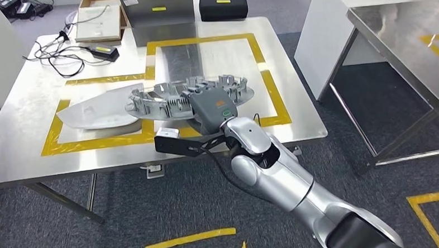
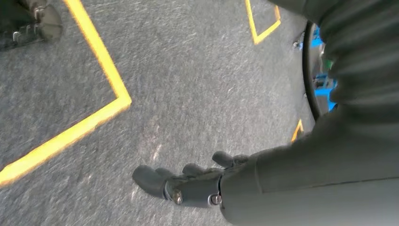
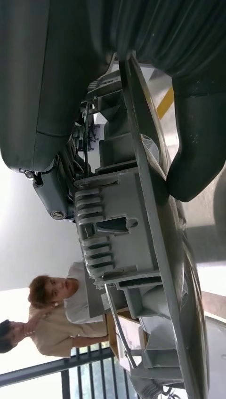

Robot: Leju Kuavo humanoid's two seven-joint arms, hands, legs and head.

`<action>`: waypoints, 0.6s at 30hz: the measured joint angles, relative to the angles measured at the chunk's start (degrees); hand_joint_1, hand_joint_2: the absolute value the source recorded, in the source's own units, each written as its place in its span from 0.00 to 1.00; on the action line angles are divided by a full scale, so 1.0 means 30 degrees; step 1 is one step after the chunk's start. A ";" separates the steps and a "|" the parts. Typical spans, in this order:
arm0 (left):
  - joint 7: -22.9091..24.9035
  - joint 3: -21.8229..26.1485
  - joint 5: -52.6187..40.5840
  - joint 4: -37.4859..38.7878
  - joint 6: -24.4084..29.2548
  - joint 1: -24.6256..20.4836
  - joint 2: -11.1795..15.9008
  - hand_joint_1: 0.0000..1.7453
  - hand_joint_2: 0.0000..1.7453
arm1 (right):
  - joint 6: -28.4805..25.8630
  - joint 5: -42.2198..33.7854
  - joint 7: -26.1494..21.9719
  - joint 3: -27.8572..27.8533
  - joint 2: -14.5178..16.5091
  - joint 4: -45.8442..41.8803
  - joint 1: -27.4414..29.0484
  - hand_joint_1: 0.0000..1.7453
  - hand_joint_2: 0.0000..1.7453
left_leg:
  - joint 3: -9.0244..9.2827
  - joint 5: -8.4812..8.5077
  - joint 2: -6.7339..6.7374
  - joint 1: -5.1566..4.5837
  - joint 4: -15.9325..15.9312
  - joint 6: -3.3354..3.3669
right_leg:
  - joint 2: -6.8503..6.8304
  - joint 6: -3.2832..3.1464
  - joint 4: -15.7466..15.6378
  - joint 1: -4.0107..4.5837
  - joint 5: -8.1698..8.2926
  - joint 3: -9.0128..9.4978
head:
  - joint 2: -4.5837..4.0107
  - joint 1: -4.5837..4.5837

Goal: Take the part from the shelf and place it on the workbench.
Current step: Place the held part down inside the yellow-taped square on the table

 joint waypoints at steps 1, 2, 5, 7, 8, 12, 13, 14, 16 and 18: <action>0.0000 0.0000 0.0024 -0.0004 0.0000 -0.0017 0.0011 0.00 1.00 | -0.0011 -0.0033 -0.0044 -0.0002 0.0064 0.0302 -0.0053 1.00 1.00 | 0.0103 -0.0122 -0.0025 -0.0009 0.0001 0.0051 | 0.0003 0.0060 0.1229 -0.0002 -0.0421 -0.0834 | 0.0000 0.0020; 0.0002 0.0000 0.0051 -0.0004 0.0000 -0.0031 0.0013 0.00 1.00 | -0.0020 -0.0046 -0.0067 -0.0002 0.0139 0.0652 -0.0113 1.00 1.00 | 0.0222 -0.0257 -0.0051 -0.0024 0.0008 0.0068 | 0.0004 0.0090 0.2290 -0.0003 -0.0846 -0.1652 | 0.0000 0.0029; 0.0038 0.0000 0.0095 0.0000 -0.0022 -0.0013 0.0016 0.00 1.00 | -0.0025 -0.0062 -0.0046 -0.0002 0.0425 0.1844 -0.0399 1.00 1.00 | 0.0825 -0.0755 -0.0121 -0.0075 0.0034 0.0033 | 0.0005 -0.0022 0.2169 0.0019 -0.0309 -0.2509 | 0.0000 0.0031; 0.0058 0.0000 0.0089 0.0011 -0.0049 -0.0025 0.0007 0.00 1.00 | -0.0051 -0.0104 -0.0044 -0.0004 0.0680 0.2723 -0.0701 1.00 1.00 | 0.1326 -0.1135 -0.0155 -0.0105 0.0048 -0.0066 | 0.0008 -0.0248 -0.0384 0.0096 0.1530 -0.1805 | 0.0000 0.0015; 0.0066 0.0000 0.0085 0.0015 -0.0062 -0.0064 0.0002 0.00 1.00 | -0.0089 -0.0124 -0.0060 -0.0004 0.0822 0.3182 -0.0878 1.00 1.00 | 0.1487 -0.1290 -0.0177 -0.0117 0.0043 -0.0150 | -0.0001 -0.0341 -0.1447 0.0168 0.2097 -0.1473 | 0.0000 0.0015; 0.0117 0.0000 0.0087 0.0002 -0.0071 -0.0211 0.0020 0.00 1.00 | -0.0361 -0.0106 -0.0125 -0.0051 0.1456 0.4917 -0.1556 1.00 1.00 | 0.1788 -0.1520 -0.0162 -0.0144 0.0029 -0.0624 | 0.0033 -0.0676 -0.2436 0.0241 0.2318 -0.0867 | 0.0000 0.0019; 0.0115 0.0000 0.0089 0.0002 -0.0071 -0.0219 0.0033 0.00 1.00 | -0.0401 -0.0097 -0.0155 -0.0056 0.1623 0.5334 -0.1702 1.00 1.00 | 0.1745 -0.1553 -0.0126 -0.0149 0.0299 -0.0733 | 0.0050 -0.0788 -0.2507 0.0178 0.2260 -0.0678 | 0.0000 0.0009; 0.0113 0.0000 0.0091 0.0004 -0.0077 -0.0237 0.0044 0.00 1.00 | -0.0428 -0.0091 -0.0186 -0.0058 0.1806 0.5783 -0.1856 1.00 1.00 | 0.1469 -0.1702 -0.0082 -0.0140 0.0855 -0.0845 | 0.0062 -0.0884 -0.2544 0.0131 0.2179 -0.0474 | 0.0000 -0.0011; 0.0111 0.0000 0.0082 0.0009 -0.0108 -0.0289 0.0057 0.00 1.00 | -0.0488 -0.0084 -0.0284 -0.0060 0.2143 0.6805 -0.2141 1.00 1.00 | 0.0204 -0.2331 -0.0012 -0.0099 0.2978 -0.1042 | 0.0065 -0.1025 -0.2577 0.0099 0.1936 -0.0146 | 0.0000 -0.0042; 0.0140 0.0000 0.0027 0.0011 -0.0166 -0.0290 0.0062 0.00 1.00 | -0.0559 -0.0049 -0.0364 -0.0056 0.2439 0.7980 -0.2360 1.00 1.00 | -0.1236 -0.2860 0.0019 -0.0071 0.4856 -0.1169 | 0.0065 -0.1063 -0.2572 0.0118 0.1628 0.0173 | 0.0000 -0.0049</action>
